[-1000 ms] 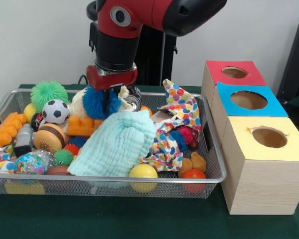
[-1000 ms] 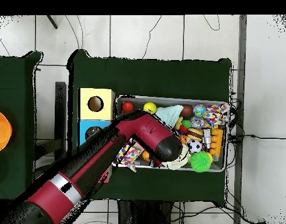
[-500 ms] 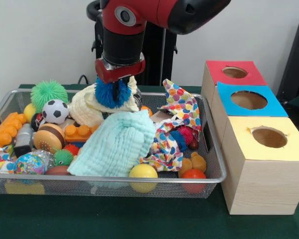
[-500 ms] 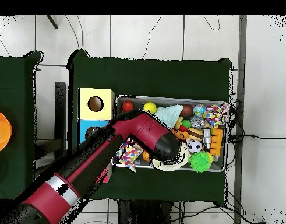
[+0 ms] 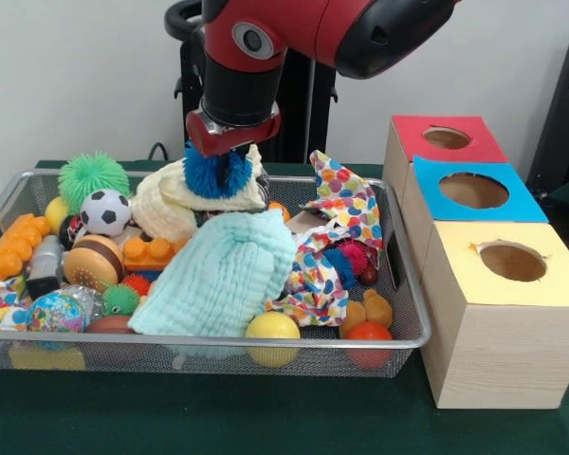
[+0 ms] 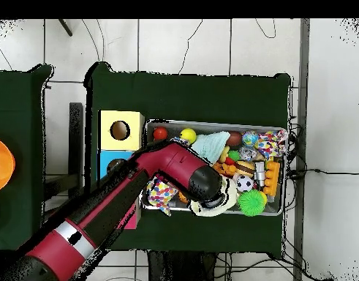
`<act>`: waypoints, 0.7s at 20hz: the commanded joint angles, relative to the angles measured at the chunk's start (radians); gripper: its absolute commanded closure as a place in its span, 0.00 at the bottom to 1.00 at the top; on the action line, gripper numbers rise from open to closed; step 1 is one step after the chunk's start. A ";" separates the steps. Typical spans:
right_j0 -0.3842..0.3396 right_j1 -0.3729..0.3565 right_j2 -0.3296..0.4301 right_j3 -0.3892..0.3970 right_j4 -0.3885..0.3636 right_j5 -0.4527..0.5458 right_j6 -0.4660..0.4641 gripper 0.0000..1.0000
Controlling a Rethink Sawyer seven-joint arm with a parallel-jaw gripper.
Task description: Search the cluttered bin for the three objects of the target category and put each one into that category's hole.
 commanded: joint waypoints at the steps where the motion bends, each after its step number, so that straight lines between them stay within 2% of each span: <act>1: -0.003 0.032 0.059 -0.011 -0.011 -0.111 0.298 0.00; 14: 0.000 0.035 0.058 -0.012 -0.011 -0.092 0.296 0.00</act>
